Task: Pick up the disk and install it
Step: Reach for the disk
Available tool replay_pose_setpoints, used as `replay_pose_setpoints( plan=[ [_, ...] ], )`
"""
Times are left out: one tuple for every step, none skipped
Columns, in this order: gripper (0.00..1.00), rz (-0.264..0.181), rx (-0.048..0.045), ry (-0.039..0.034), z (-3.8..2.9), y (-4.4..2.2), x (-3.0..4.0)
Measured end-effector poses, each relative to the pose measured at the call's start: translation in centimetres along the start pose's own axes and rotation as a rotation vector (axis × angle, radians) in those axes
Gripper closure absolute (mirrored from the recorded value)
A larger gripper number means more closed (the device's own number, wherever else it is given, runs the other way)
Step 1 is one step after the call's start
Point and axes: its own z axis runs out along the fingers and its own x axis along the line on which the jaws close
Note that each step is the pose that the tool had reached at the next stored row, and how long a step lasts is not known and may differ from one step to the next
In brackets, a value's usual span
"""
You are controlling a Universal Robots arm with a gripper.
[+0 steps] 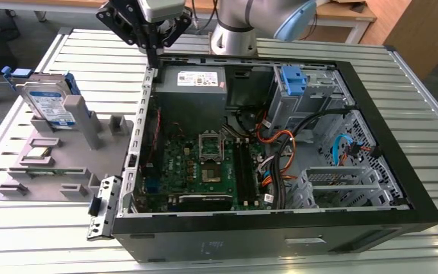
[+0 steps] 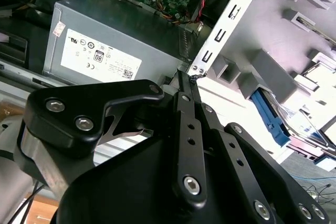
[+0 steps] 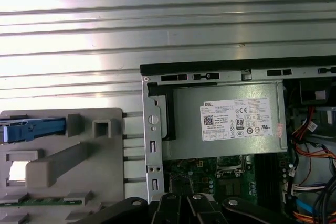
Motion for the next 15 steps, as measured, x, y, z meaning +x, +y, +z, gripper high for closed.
replay_pose_setpoints(
  plan=[
    [0.90,0.000,0.0000,0.0001,0.00,0.00,0.02],
    [0.90,0.000,0.0000,0.0001,-0.01,0.00,0.05],
    [0.90,0.000,0.0000,0.0001,-0.01,0.00,0.07],
    [0.90,0.000,0.0000,0.0001,0.00,-0.01,0.09],
    [0.90,0.000,0.0000,0.0001,-0.01,-0.01,0.11],
    [0.90,0.000,0.0000,0.0001,-0.01,-0.01,0.14],
    [0.90,0.000,0.0000,0.0000,-0.01,-0.01,0.16],
    [0.90,0.000,0.0000,0.0000,-0.01,-0.01,0.20],
    [0.90,0.000,0.0000,0.0000,-0.01,-0.02,0.24],
    [0.90,0.000,0.0001,0.0001,-0.01,-0.02,0.28],
    [0.90,0.000,0.0001,0.0001,-0.02,-0.03,0.33],
    [0.90,0.000,0.0000,0.0001,-0.01,-0.03,0.39],
    [0.90,0.000,0.0001,0.0001,-0.02,-0.04,0.48],
    [0.90,0.000,0.0000,0.0000,-0.02,-0.04,0.58],
    [0.90,0.000,0.0000,-0.0001,-0.03,-0.05,0.69]
  ],
)
